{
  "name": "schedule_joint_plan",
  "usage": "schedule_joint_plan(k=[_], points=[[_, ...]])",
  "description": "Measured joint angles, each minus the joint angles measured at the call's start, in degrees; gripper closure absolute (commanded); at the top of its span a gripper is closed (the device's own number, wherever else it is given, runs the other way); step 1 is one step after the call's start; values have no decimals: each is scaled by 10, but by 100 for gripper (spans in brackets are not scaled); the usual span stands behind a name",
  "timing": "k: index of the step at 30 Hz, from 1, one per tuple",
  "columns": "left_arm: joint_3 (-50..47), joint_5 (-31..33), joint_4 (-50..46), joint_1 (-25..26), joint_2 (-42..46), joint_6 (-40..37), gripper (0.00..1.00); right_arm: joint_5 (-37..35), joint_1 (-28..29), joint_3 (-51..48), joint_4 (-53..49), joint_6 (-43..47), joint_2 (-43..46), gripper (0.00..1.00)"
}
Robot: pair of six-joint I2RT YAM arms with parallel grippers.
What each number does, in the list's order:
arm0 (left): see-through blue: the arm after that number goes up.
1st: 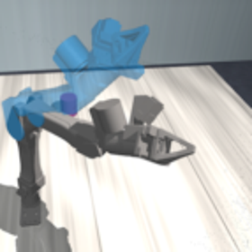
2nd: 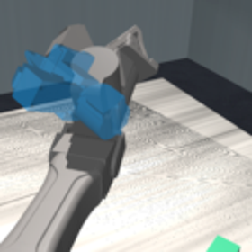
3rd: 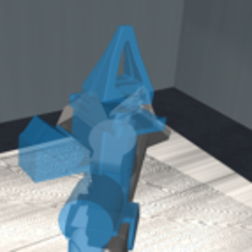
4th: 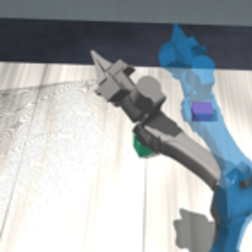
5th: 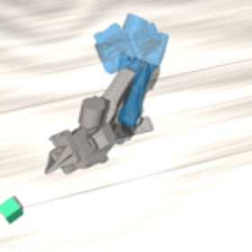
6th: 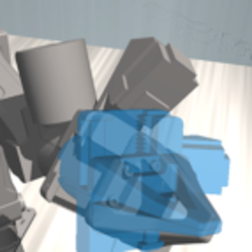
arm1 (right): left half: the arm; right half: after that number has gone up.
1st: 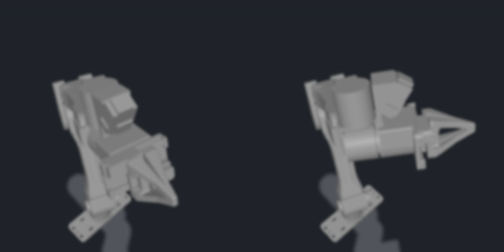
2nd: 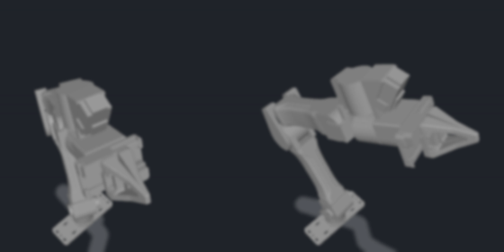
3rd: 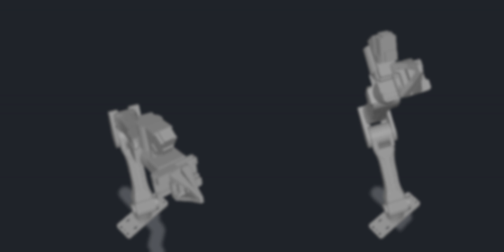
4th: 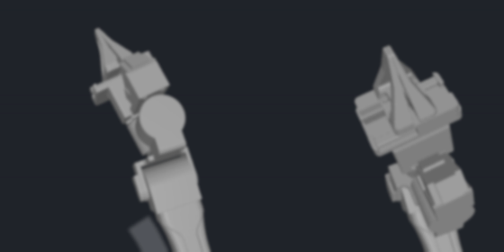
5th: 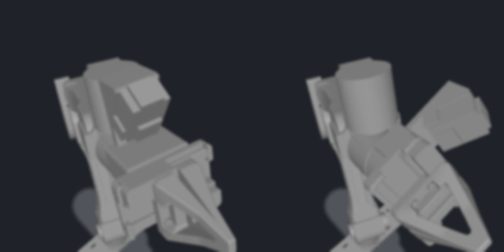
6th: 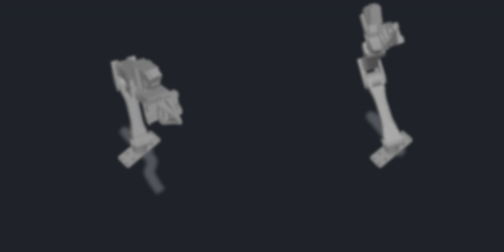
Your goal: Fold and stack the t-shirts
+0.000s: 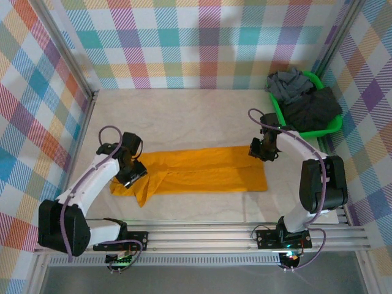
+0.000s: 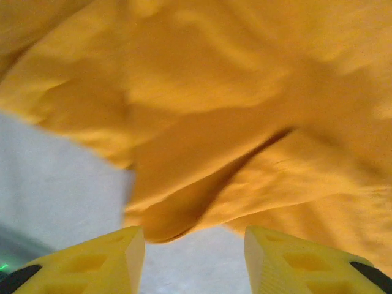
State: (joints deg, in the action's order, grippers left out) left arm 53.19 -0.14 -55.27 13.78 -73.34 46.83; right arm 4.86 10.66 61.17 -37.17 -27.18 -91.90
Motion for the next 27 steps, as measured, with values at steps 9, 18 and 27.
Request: schedule_joint_plan(k=[9,18,27], points=[[3,-64,175,-15,-155,-109,52,216,19,-24,74,33,52,53],[-9,-109,244,-22,-175,-184,54,284,27,-50,80,39,98,53],[-59,-139,251,-14,-139,-194,54,285,27,-51,80,37,90,53]])
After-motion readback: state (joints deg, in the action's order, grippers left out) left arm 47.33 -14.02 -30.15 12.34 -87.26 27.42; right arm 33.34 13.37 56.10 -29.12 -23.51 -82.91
